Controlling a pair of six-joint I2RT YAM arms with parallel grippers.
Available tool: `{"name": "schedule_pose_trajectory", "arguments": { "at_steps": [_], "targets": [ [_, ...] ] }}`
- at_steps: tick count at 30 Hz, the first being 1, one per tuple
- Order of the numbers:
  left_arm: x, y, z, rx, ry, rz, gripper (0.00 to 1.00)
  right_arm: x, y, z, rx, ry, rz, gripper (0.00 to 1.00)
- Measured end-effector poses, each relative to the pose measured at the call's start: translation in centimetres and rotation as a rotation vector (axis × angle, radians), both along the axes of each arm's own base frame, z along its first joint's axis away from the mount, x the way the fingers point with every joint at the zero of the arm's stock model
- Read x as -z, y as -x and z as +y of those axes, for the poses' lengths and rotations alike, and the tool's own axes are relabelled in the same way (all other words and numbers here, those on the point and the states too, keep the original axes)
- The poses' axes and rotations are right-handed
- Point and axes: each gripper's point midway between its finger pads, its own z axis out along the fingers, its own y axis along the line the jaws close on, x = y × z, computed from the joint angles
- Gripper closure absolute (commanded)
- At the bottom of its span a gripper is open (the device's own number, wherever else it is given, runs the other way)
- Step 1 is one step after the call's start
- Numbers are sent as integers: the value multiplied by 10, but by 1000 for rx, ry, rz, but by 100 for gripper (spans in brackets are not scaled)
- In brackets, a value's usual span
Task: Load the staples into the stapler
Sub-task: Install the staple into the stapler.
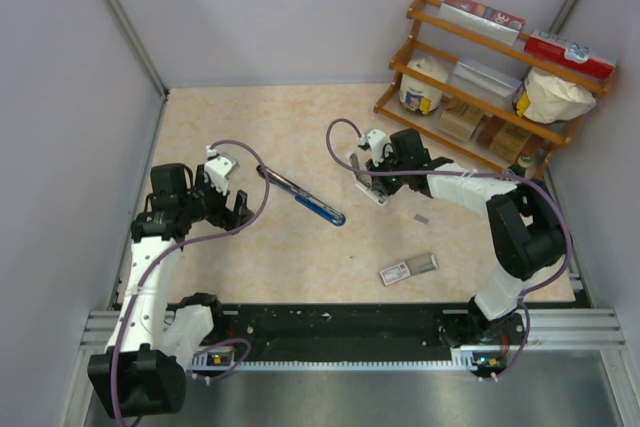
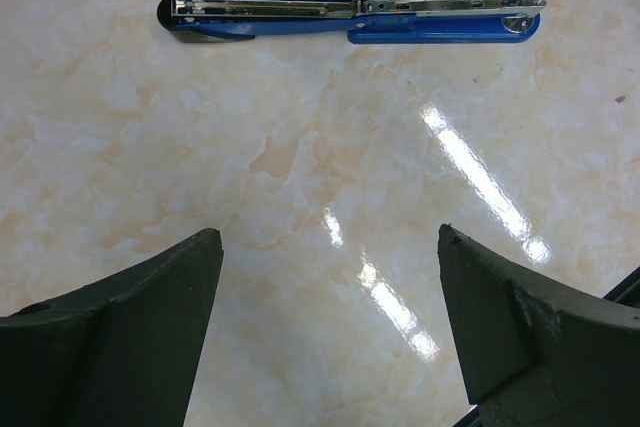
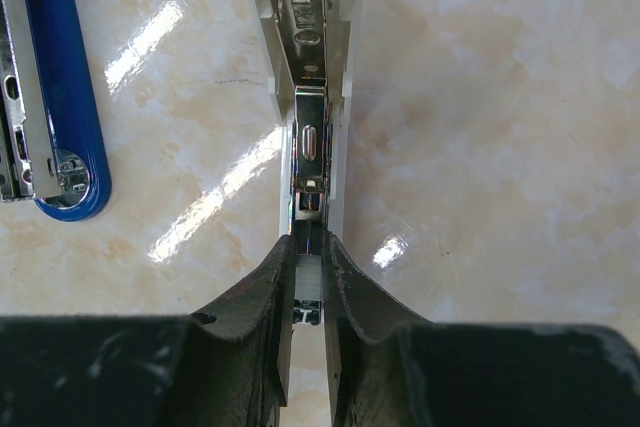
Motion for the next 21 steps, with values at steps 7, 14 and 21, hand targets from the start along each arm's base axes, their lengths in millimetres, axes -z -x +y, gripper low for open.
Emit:
{"name": "schedule_pose_trajectory", "arguments": {
  "at_steps": [7, 14, 21],
  "targets": [
    [0, 0, 0, -1, 0, 0, 8, 0, 0, 0, 0, 1, 1, 85],
    [0, 0, 1, -3, 0, 0, 8, 1, 2, -1, -2, 2, 10, 85],
    [0, 0, 1, -4, 0, 0, 8, 3, 5, -2, -4, 8, 21, 85]
  ]
}}
